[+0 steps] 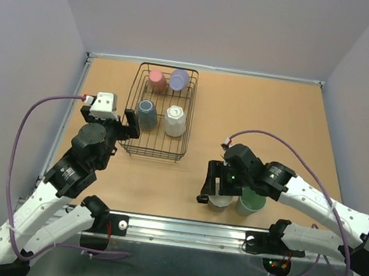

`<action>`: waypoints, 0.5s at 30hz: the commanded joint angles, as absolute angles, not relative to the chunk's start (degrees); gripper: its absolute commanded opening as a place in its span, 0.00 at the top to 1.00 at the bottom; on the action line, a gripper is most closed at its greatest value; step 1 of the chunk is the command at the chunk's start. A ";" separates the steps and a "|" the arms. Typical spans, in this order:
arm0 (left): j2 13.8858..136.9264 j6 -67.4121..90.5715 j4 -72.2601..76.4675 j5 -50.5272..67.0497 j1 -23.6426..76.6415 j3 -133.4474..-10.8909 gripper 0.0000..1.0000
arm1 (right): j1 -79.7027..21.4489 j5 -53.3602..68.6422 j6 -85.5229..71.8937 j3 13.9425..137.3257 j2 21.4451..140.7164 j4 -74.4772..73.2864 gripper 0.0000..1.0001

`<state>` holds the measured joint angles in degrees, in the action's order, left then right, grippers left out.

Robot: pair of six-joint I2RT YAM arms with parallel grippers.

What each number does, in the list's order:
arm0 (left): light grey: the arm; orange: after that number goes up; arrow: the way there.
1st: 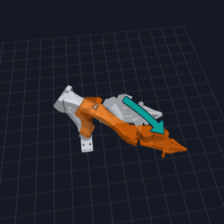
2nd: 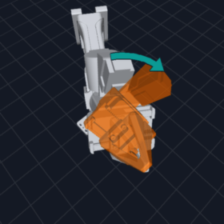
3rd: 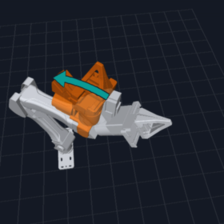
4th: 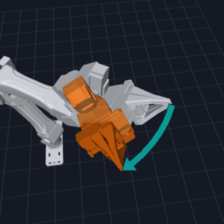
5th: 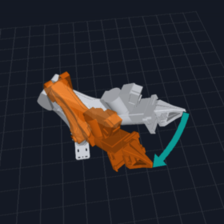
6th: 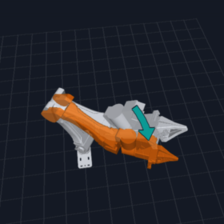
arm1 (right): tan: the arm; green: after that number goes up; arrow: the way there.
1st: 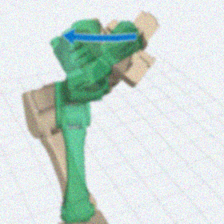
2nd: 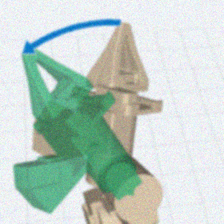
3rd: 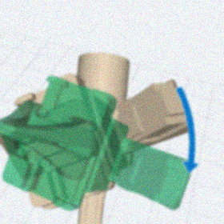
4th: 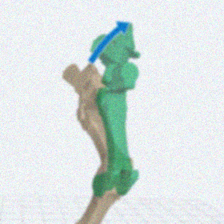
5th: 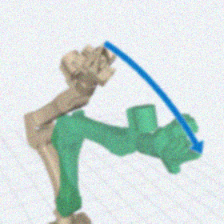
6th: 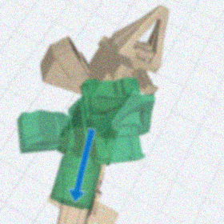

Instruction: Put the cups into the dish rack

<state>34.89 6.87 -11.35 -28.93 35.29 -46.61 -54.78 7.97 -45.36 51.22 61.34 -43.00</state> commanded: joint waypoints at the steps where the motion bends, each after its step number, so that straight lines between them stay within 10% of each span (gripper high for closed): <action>1: 33.05 7.11 -8.70 -29.79 35.59 -45.53 0.01 | -55.37 4.84 -47.63 49.93 63.63 -39.30 0.25; 15: 30.67 8.35 -8.17 -27.69 35.51 -44.56 0.01 | -56.95 -3.77 -53.35 50.98 71.10 -37.09 0.44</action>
